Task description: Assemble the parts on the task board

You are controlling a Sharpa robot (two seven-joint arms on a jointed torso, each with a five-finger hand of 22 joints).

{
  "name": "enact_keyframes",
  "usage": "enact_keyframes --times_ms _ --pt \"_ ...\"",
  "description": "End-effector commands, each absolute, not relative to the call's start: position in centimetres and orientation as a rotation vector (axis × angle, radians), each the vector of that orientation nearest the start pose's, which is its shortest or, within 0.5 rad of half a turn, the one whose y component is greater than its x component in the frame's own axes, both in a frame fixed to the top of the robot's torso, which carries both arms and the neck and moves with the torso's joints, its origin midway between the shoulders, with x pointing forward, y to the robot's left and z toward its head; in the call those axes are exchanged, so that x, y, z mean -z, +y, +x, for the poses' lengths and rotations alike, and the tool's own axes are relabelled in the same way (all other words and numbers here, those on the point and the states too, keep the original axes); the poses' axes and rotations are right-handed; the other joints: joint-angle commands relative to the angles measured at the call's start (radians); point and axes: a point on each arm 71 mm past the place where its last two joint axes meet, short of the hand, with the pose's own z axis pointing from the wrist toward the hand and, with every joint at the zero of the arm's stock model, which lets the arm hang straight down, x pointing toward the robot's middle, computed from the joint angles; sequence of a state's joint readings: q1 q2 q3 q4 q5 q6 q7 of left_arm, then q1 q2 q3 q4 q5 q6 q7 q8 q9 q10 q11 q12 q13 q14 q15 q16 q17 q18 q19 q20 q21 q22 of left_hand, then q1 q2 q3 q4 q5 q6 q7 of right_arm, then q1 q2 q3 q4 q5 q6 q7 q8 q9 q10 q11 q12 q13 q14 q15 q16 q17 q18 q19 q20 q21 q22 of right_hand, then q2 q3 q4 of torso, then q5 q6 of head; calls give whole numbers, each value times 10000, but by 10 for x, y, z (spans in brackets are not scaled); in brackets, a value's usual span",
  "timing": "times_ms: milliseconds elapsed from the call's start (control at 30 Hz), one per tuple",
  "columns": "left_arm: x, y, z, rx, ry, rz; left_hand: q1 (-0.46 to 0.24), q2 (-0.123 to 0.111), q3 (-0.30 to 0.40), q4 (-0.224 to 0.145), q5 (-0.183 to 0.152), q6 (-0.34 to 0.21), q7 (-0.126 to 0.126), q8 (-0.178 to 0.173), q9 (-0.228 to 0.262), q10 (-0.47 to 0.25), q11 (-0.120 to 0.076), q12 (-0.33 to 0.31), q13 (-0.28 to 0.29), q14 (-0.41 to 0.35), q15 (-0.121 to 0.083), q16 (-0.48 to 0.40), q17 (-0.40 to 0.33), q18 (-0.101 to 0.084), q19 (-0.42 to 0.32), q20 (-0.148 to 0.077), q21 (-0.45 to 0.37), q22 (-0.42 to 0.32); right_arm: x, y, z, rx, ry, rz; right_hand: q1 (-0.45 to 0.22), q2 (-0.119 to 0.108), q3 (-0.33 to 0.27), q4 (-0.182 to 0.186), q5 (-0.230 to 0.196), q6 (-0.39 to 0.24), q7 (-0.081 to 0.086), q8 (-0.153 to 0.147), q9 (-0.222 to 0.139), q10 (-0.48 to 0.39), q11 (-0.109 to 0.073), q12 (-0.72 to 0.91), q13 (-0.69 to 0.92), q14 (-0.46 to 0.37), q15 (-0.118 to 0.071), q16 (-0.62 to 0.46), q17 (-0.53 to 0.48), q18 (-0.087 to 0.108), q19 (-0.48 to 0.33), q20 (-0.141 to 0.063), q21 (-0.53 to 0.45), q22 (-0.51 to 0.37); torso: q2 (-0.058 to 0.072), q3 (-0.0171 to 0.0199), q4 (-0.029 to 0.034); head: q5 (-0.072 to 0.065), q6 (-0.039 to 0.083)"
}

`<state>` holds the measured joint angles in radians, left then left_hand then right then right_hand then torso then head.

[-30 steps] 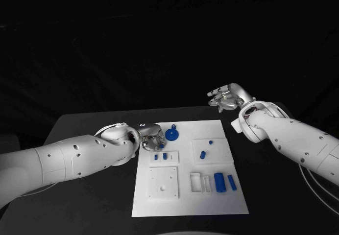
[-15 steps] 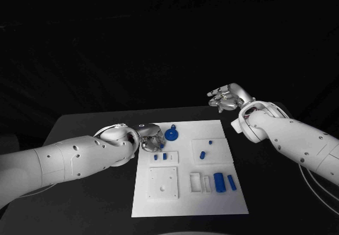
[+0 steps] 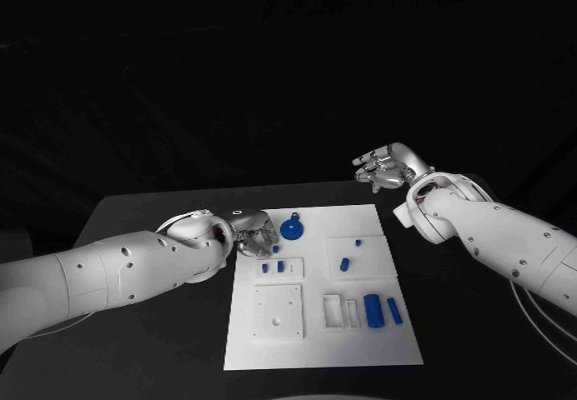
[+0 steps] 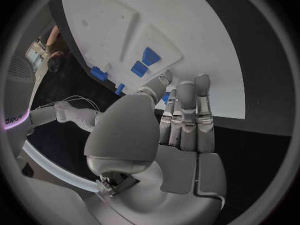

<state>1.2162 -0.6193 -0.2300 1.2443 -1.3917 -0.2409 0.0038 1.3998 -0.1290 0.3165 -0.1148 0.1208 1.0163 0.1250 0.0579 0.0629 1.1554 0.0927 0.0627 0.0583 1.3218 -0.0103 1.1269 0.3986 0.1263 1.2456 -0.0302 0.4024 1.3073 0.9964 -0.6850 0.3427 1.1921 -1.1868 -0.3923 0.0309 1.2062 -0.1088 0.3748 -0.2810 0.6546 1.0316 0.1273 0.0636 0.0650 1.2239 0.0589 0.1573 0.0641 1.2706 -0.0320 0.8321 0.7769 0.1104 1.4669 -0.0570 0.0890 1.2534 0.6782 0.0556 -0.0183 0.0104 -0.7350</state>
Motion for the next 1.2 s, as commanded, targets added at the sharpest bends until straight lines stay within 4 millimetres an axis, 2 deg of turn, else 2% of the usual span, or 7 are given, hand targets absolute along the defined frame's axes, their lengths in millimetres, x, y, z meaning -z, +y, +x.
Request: enact_keyframes --times_ms 33,300,400,600,833,1200 --pt "259 167 505 6518 18498 2922 147 18 37 -12 -7 -22 -32 52 -4 -77 -15 -32 2 -29 41 -44 -15 95 39 56 -39 161 184 -241 546 -8053 15035 3733 -90 13 98 10 -44 59 77 -13 2 -1 71 -163 -9 49 41 91 22 491 345 58 102 30 3 -5 -9 -1 11" --pt "258 173 503 6746 18533 2805 216 -19 255 -217 273 71 -42 57 -3 -91 -1 -33 1 -49 41 -33 -22 128 -8 52 40 224 187 -240 539 -8120 15402 3495 -114 -22 197 9 -78 75 85 -10 3 5 112 -463 -10 57 62 178 40 538 343 81 224 69 -2 -2 0 3 38" --pt "257 173 502 6972 18416 2777 154 -33 422 -358 325 158 -131 48 -6 -59 -58 -33 1 -36 -20 -1 -16 110 -64 6 209 228 188 -239 538 -8133 15460 3451 -112 -25 205 9 -88 76 84 -11 3 7 113 -481 -12 57 61 182 38 544 345 83 234 69 -4 -2 0 1 52" --pt "254 170 500 7324 18186 2773 104 -46 433 -413 315 121 -162 47 -6 -21 -66 -29 2 -29 -29 2 -16 91 -103 -8 299 217 189 -239 536 -8137 15507 3427 -116 -38 232 13 -85 73 85 -11 3 26 116 -530 -10 59 64 200 33 556 338 89 267 73 3 -4 0 9 62" --pt "251 168 498 7652 17927 2814 49 -53 244 -371 234 363 6 57 -2 327 -132 7 8 -2 -70 29 -2 50 -80 -39 300 189 190 -239 536 -8123 15549 3436 -115 -39 234 12 -69 72 87 -13 2 29 118 -544 -11 54 64 204 30 558 336 90 275 66 1 -2 1 9 50" --pt "251 164 495 7834 17886 2995 66 13 174 -401 287 546 -66 46 -6 239 -140 -1 9 -27 -94 42 20 -13 -102 -89 321 201 193 -239 535 -8118 15598 3461 -115 -39 234 12 -69 72 87 -13 2 29 118 -544 -11 54 64 204 30 558 336 90 275 66 3 1 0 21 52"
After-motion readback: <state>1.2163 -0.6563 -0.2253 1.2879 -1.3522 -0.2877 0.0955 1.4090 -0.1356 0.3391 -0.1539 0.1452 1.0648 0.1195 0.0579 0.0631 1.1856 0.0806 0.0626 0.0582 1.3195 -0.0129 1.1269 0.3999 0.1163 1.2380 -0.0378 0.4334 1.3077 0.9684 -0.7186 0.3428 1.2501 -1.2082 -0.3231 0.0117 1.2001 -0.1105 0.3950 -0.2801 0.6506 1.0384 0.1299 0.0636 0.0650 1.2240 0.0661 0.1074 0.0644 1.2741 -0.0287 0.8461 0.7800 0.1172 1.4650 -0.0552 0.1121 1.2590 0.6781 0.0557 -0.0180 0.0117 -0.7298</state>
